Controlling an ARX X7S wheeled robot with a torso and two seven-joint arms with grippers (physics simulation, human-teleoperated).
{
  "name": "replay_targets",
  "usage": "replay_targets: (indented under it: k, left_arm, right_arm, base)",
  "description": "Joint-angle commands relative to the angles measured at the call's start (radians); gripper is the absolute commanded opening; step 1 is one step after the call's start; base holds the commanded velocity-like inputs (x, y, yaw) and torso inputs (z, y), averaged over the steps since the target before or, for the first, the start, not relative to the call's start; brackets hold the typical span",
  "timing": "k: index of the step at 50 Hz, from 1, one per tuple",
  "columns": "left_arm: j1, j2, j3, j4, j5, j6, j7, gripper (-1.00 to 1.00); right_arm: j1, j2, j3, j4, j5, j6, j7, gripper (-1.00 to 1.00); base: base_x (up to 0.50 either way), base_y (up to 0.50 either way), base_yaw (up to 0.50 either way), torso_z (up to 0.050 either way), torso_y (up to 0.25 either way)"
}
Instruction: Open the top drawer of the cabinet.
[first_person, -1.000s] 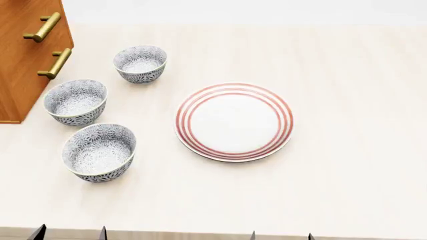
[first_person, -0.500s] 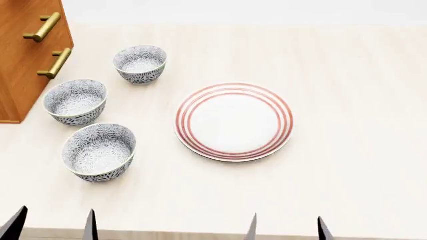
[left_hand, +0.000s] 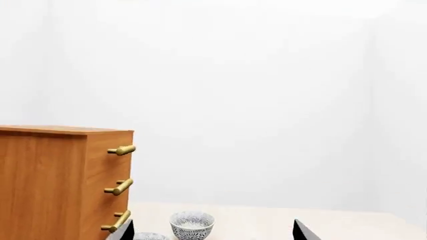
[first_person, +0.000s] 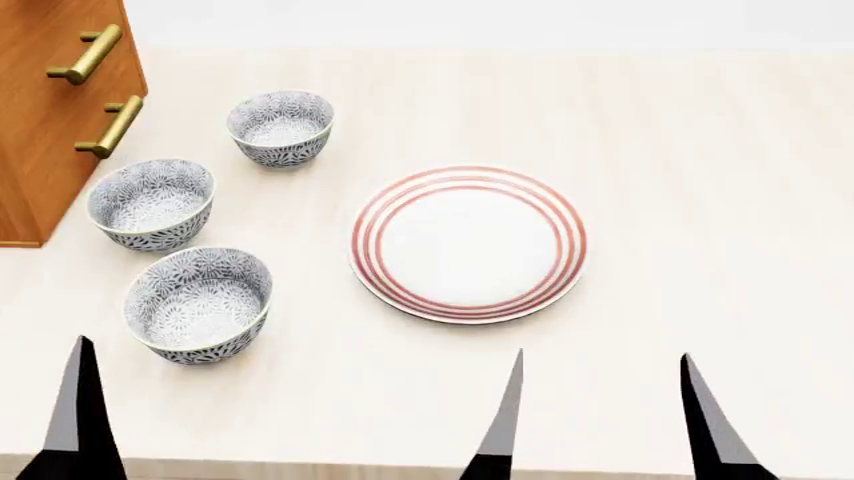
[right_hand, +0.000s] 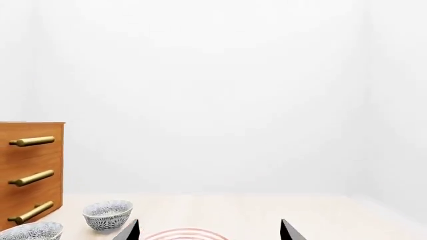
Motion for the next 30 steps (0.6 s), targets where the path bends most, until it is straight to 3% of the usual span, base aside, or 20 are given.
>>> replay_targets:
  k: [1, 10, 30]
  left_arm:
    - [-0.011, -0.019, -0.014, 0.102, -0.042, -0.054, -0.024, 1.0]
    - [-0.013, -0.031, -0.011, 0.114, -0.052, -0.063, -0.04, 1.0]
    - [-0.01, -0.057, 0.008, 0.122, -0.061, -0.055, -0.064, 1.0]
  right_arm:
    - [0.023, 0.016, -0.017, -0.104, -0.029, 0.082, 0.042, 1.0]
    - [0.013, 0.029, -0.02, -0.1, -0.014, 0.053, 0.046, 1.0]
    - [0.014, 0.043, -0.03, -0.098, 0.009, 0.041, 0.056, 1.0]
  base:
    - [0.0, 0.0, 0.0, 0.0, 0.0]
    - [0.04, 0.0, 0.0, 0.0, 0.0]
    - [0.5, 0.0, 0.0, 0.0, 0.0]
